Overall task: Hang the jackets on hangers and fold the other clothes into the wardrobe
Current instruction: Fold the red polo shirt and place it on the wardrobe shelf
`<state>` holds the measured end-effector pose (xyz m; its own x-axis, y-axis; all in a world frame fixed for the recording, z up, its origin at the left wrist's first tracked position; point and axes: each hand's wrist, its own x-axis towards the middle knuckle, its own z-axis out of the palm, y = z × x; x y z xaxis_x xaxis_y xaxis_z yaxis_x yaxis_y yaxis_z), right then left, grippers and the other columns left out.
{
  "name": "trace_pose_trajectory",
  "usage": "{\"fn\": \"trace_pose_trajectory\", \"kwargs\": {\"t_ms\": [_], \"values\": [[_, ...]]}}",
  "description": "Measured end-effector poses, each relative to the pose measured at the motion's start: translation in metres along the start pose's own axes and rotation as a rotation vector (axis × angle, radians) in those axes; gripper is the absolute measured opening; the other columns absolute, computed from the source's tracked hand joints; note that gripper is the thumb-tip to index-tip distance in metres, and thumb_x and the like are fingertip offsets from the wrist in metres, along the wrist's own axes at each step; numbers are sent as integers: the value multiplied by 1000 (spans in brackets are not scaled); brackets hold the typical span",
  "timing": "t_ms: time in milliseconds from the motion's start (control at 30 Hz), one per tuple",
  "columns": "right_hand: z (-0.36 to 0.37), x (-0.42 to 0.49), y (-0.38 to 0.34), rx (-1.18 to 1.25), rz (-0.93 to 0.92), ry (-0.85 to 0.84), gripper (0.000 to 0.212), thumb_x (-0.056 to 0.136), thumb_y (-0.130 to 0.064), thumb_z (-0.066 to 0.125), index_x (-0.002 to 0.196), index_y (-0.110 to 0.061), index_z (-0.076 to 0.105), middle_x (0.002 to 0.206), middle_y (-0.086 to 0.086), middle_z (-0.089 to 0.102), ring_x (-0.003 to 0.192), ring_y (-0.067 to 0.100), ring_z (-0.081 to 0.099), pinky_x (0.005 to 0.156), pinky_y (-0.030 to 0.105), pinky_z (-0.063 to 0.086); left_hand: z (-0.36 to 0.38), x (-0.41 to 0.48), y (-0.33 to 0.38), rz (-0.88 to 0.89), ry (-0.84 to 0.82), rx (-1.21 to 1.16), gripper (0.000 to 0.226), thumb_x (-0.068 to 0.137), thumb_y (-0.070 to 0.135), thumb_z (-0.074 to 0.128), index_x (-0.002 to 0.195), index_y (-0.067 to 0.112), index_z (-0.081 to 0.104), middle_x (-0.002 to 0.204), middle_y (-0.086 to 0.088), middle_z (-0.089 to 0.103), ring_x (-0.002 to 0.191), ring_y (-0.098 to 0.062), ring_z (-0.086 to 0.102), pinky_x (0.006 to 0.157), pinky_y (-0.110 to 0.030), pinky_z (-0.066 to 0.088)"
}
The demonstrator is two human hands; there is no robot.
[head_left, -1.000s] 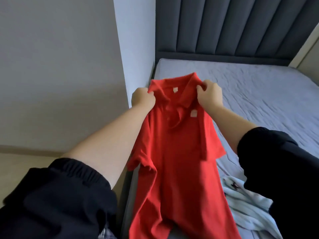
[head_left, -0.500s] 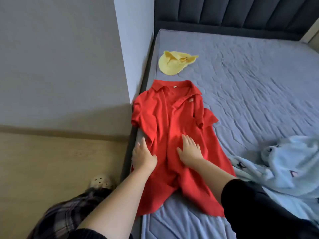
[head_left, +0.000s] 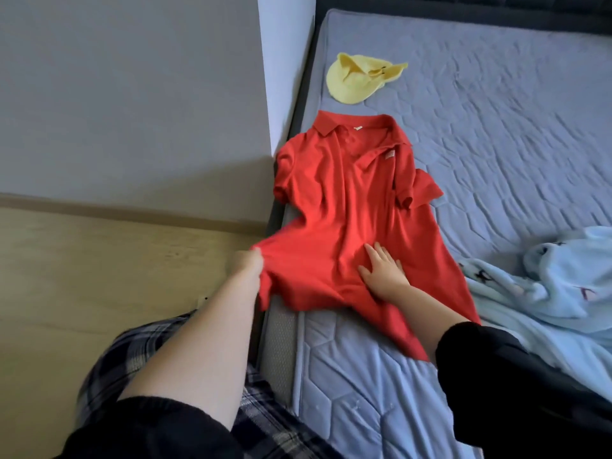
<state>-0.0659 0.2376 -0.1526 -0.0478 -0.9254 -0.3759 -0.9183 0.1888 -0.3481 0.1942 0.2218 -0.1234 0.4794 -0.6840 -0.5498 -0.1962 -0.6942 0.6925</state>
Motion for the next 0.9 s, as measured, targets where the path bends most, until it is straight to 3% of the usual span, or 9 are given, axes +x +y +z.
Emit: {"fn": "trace_pose_trajectory", "kwargs": {"t_ms": [100, 200, 300, 400, 500, 567, 700, 833, 900], "values": [[-11, -3, 2, 83, -18, 28, 65, 97, -30, 48, 152, -13, 18, 160, 9, 10, 148, 20, 9, 119, 43, 10, -36, 3, -4, -45, 238, 107, 36, 89, 3, 49, 125, -4, 54, 128, -20, 57, 118, -36, 55, 92, -39, 45], [-17, -17, 2, 149, -57, 91, 61, 98, -27, 49, 149, -6, 24, 158, 14, 17, 147, 24, 15, 119, 37, 14, -25, -18, -5, 340, 271, 527, 47, 83, 6, 55, 129, 15, 49, 128, -14, 51, 121, -34, 48, 96, -41, 42], [-16, -41, -2, 144, -181, 197, 55, 94, -31, 57, 140, -8, 41, 146, 13, 39, 137, 28, 33, 114, 33, 25, 7, -42, -6, 881, -53, 641, 23, 82, 17, 60, 105, 20, 59, 104, -5, 58, 105, -28, 55, 85, -36, 43], [-10, -68, -7, -99, -378, 241, 57, 78, -50, 68, 119, -12, 56, 113, 6, 55, 108, 27, 50, 93, 36, 41, 22, -60, -15, 917, -510, 958, 42, 79, 44, 67, 113, 21, 58, 111, 1, 53, 111, -19, 48, 88, -34, 42], [-4, -85, -10, -489, -407, 81, 64, 70, -50, 65, 122, -17, 51, 114, 3, 51, 107, 25, 49, 87, 36, 41, 24, -58, -18, 1011, -469, 1250, 51, 75, 37, 68, 122, 22, 53, 119, 1, 47, 114, -22, 42, 89, -37, 44], [-5, -85, -9, -539, -392, 62, 49, 73, -30, 62, 118, -17, 52, 114, 3, 52, 108, 25, 51, 85, 34, 40, 24, -56, -14, 978, -455, 1100, 32, 78, 16, 60, 109, 23, 62, 112, 1, 56, 108, -22, 50, 82, -32, 45], [-45, -60, -9, -67, -232, -47, 24, 72, -7, 64, 96, -9, 67, 86, 5, 61, 87, 23, 58, 70, 26, 37, 9, -41, 6, 718, -377, 544, 31, 73, 0, 56, 82, 27, 67, 83, 1, 68, 86, -20, 64, 73, -25, 47], [-78, -33, 7, -101, -135, 501, 21, 69, 1, 63, 89, -6, 66, 88, 15, 61, 86, 37, 58, 71, 40, 47, -7, -37, 18, 982, 129, 638, 19, 78, 4, 61, 92, 17, 63, 93, -6, 63, 92, -30, 58, 78, -40, 47], [-68, -36, 1, -149, -238, 664, 10, 70, 0, 64, 79, -6, 61, 75, 15, 58, 70, 37, 57, 57, 42, 48, -1, -53, 18, 1112, 47, 677, 12, 82, 15, 60, 93, 17, 61, 95, -7, 64, 89, -33, 60, 70, -37, 45]]}}
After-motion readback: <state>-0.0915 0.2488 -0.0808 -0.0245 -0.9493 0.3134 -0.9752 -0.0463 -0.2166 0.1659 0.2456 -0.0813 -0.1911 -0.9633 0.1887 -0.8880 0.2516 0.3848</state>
